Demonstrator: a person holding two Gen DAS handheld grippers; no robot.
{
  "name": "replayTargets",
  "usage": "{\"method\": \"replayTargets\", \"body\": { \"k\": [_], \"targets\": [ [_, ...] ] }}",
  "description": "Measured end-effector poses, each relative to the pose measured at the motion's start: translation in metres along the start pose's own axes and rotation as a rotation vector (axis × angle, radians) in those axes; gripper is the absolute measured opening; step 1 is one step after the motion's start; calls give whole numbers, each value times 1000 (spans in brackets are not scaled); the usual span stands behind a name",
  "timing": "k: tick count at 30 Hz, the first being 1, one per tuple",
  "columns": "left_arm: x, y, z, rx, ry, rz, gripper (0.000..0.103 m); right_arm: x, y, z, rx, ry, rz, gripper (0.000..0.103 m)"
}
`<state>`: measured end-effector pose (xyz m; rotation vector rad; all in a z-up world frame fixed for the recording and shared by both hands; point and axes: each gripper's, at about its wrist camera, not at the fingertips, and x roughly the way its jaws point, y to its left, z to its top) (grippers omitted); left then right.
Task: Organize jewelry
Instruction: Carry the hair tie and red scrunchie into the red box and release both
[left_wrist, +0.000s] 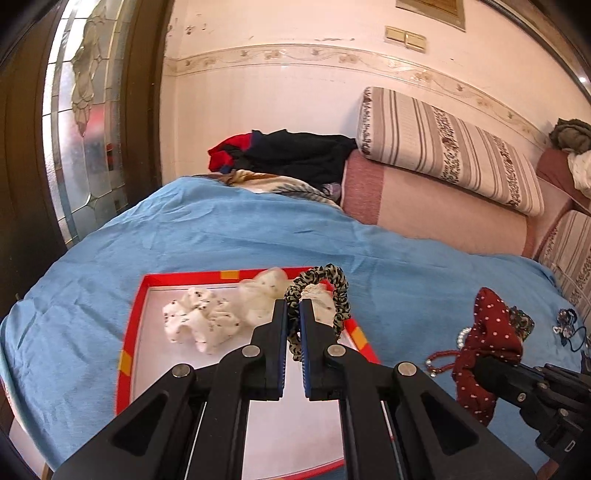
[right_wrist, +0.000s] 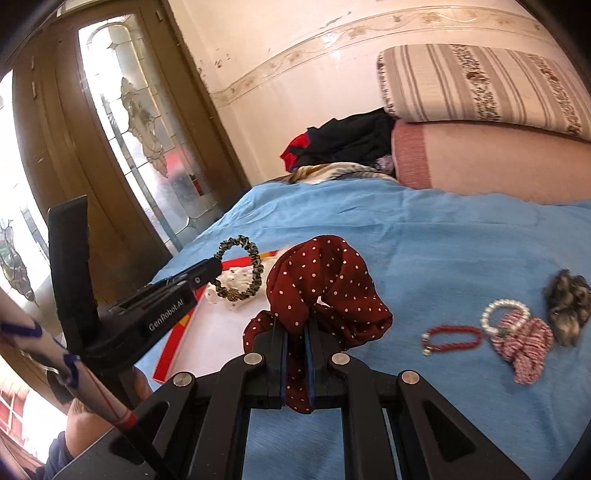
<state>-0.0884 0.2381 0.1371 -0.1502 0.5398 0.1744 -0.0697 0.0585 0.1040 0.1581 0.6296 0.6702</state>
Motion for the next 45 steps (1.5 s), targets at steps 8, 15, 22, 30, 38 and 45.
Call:
{"method": "replayTargets", "body": {
  "k": [8, 15, 22, 30, 38, 45],
  "targets": [
    [1, 17, -2, -14, 9, 39, 6, 29, 17, 3, 3, 44, 39, 8],
    [4, 32, -6, -26, 27, 73, 6, 51, 24, 4, 5, 74, 62, 8],
    [15, 56, -8, -68, 70, 105, 6, 68, 26, 5, 1, 106, 57, 8],
    [36, 82, -23, -111, 162, 156, 6, 101, 26, 5, 4, 167, 40, 8],
    [48, 89, -30, -133, 204, 164, 6, 136, 34, 5, -17, 231, -2, 8],
    [57, 89, -32, -136, 227, 165, 6, 163, 31, 5, 1, 290, -39, 9]
  ]
}}
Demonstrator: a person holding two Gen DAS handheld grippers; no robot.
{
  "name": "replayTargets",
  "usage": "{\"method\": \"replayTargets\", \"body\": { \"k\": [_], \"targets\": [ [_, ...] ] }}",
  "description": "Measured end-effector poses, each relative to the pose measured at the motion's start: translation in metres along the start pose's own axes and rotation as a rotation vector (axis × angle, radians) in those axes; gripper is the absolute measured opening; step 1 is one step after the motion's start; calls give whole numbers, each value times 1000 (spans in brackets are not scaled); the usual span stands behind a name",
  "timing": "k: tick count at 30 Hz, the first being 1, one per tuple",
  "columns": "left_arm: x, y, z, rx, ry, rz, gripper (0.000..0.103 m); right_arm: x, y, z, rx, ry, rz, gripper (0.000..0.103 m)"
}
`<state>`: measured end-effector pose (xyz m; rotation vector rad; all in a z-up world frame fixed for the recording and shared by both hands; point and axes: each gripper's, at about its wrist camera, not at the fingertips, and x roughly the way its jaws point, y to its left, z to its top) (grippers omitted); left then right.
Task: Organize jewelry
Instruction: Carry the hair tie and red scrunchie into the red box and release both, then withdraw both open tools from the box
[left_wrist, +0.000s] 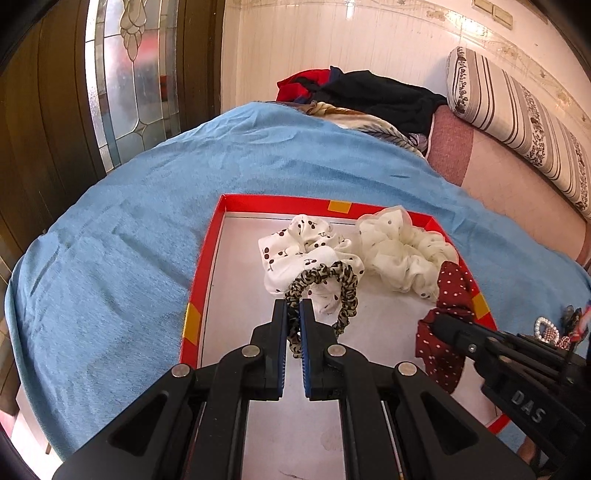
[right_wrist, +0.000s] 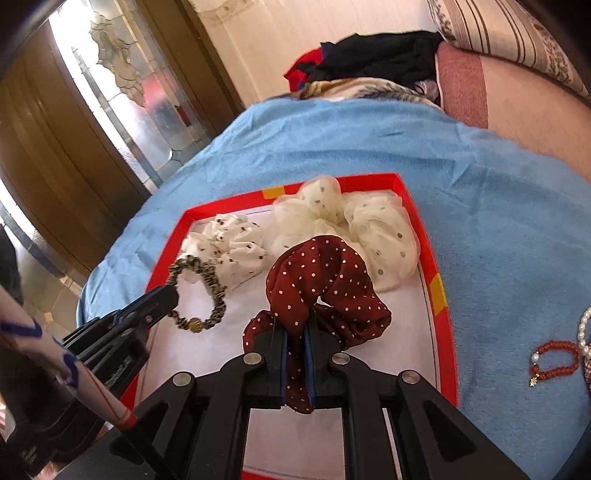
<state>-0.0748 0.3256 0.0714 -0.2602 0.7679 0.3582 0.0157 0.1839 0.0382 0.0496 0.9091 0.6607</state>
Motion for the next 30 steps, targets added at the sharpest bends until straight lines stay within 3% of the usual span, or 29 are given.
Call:
{"method": "replayTargets", "body": {
  "k": [10, 14, 16, 19, 21, 30],
  "targets": [
    [2, 0, 1, -3, 1, -2, 6, 13, 1, 1, -13, 27, -9, 14],
    [3, 1, 1, -9, 3, -5, 7, 10, 0, 2, -5, 29, 7, 28],
    [2, 1, 1, -10, 3, -7, 8, 7, 1, 2, -4, 25, 17, 29],
    [-1, 3, 3, -22, -11, -13, 17, 1, 2, 3, 3, 14, 33, 32],
    [-7, 4, 5, -33, -32, -19, 31, -5, 3, 4, 4, -1, 41, 35],
    [-24, -3, 11, -43, -104, -32, 33, -43, 1, 13, 20, -80, 79, 36]
  ]
}}
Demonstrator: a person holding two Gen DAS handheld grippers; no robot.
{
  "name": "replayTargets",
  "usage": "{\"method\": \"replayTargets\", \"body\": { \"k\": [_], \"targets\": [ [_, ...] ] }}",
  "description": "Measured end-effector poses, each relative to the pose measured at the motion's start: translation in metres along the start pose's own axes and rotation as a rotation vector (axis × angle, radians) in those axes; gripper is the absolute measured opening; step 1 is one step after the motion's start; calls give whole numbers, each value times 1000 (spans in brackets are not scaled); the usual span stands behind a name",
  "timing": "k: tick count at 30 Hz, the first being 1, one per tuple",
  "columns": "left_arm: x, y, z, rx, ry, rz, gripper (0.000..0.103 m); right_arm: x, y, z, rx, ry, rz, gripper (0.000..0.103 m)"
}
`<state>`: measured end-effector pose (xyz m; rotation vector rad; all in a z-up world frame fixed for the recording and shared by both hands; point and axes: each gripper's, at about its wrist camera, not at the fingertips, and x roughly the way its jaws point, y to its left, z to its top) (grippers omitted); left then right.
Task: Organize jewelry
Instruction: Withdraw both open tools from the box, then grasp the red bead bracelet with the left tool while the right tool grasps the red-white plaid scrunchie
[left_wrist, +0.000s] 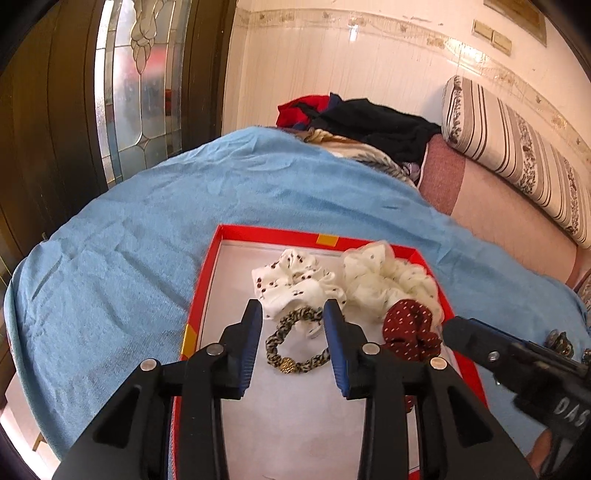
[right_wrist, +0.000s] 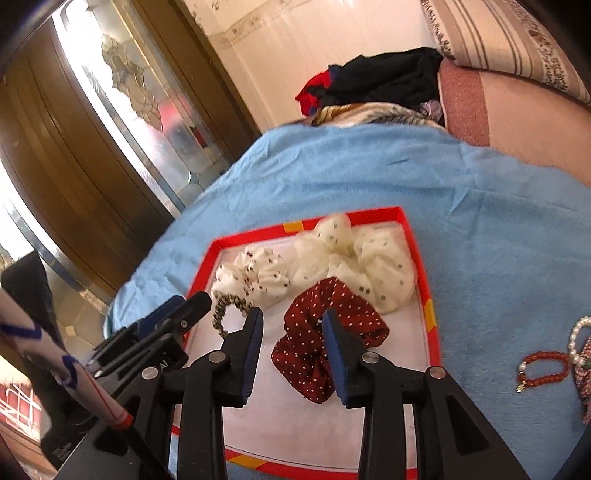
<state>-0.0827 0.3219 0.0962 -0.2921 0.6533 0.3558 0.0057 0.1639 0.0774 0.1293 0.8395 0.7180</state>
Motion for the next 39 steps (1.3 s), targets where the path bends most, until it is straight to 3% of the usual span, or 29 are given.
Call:
{"method": "replayTargets", "body": {
  "k": [11, 22, 34, 39],
  "targets": [
    [-8, -25, 4, 31, -49, -16, 34, -48, -24, -2, 43, -59, 33, 37],
    [-8, -60, -1, 98, -60, -46, 34, -93, -74, -17, 101, -103, 19, 37],
    [-4, -149, -24, 270, -37, -166, 34, -167, -186, -61, 251, -152, -107, 37],
    [2, -195, -46, 359, 32, -292, 34, -180, -229, -83, 335, -177, -115, 37]
  ]
}}
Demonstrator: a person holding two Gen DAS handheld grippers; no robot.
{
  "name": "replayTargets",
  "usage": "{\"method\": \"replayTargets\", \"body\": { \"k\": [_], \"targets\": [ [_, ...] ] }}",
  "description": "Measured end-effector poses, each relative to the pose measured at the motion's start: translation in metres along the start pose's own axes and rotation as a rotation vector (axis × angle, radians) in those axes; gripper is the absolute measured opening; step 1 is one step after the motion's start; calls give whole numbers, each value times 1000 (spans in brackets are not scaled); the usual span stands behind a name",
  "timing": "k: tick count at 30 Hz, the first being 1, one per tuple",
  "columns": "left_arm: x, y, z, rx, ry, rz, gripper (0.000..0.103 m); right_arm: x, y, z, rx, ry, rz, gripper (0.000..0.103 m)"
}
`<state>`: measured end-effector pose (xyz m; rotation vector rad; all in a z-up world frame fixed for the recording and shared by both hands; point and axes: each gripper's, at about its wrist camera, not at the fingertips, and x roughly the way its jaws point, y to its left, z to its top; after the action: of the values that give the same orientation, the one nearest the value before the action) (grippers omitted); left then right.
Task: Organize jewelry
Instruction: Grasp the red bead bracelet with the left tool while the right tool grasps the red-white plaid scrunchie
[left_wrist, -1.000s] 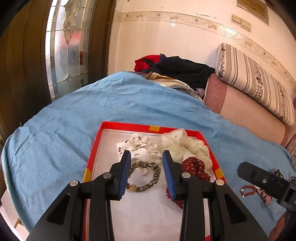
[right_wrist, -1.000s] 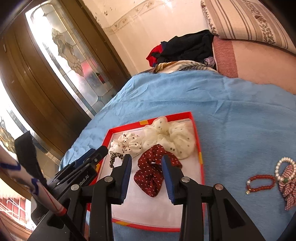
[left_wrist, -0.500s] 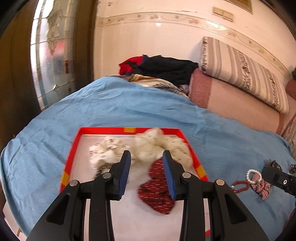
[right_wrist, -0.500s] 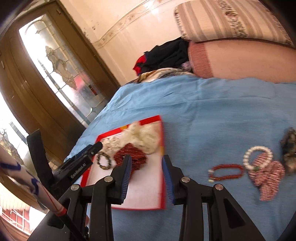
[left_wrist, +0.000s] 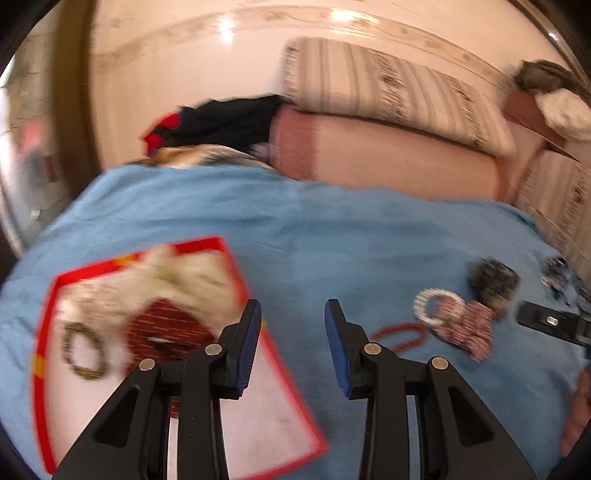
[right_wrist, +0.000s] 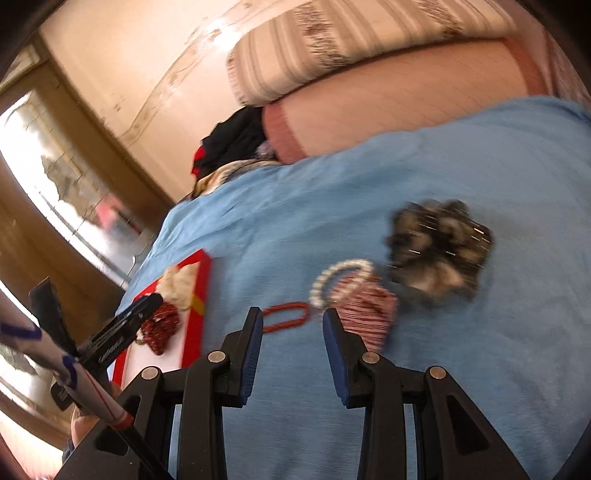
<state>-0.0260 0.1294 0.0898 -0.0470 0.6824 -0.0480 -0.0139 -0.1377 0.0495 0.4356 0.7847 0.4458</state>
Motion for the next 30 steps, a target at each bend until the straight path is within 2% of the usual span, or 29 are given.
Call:
{"method": "replayTargets", "body": {
  "k": [3, 9, 15, 22, 24, 27, 30],
  "targets": [
    [10, -18, -7, 11, 48, -76, 34, -2, -20, 2, 46, -9, 0, 37],
    [17, -36, -16, 12, 102, -127, 34, -10, -28, 9, 72, -29, 43, 37],
    [19, -53, -13, 59, 121, -97, 34, -24, -33, 15, 83, -64, 67, 37],
    [56, -55, -11, 87, 260, -68, 34, -29, -42, 18, 105, -67, 81, 37],
    [71, -60, -12, 108, 313, -89, 34, -31, -42, 18, 102, -65, 87, 37],
    [89, -70, -13, 147, 346, -81, 34, -34, -41, 19, 96, -70, 92, 37],
    [104, -74, -7, 150, 346, -55, 34, -34, -42, 19, 98, -70, 92, 37]
  ]
}}
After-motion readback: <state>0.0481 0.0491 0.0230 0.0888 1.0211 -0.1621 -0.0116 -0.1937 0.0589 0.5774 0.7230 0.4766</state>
